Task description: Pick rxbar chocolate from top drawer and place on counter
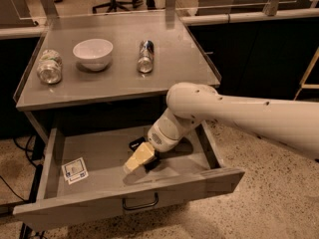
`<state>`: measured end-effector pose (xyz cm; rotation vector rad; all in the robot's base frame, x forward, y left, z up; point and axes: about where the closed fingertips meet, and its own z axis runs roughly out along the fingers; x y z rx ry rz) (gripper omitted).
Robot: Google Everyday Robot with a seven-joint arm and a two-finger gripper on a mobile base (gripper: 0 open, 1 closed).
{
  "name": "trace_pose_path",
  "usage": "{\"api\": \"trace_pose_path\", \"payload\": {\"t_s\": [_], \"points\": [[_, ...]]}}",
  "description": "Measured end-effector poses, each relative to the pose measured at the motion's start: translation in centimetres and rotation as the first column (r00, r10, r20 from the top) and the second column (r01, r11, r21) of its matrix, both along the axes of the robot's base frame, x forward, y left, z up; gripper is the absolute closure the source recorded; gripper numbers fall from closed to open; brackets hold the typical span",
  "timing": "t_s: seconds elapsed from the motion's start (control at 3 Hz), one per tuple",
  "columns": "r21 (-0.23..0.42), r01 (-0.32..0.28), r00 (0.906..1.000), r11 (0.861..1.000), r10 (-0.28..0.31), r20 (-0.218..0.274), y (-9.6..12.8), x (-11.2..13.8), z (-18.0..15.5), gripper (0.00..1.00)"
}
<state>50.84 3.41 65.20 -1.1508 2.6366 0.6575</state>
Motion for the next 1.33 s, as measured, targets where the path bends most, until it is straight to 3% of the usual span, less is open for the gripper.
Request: {"api": "trace_pose_path", "payload": {"t_s": [0.67,1.33], "points": [[0.004,0.066,0.9955,0.998,-0.065,-0.069,-0.5,2.7,-3.3,0.0],[0.0,0.077,0.9957,0.997,-0.077,-0.052,-0.1,2.8,-3.3,0.0]]}}
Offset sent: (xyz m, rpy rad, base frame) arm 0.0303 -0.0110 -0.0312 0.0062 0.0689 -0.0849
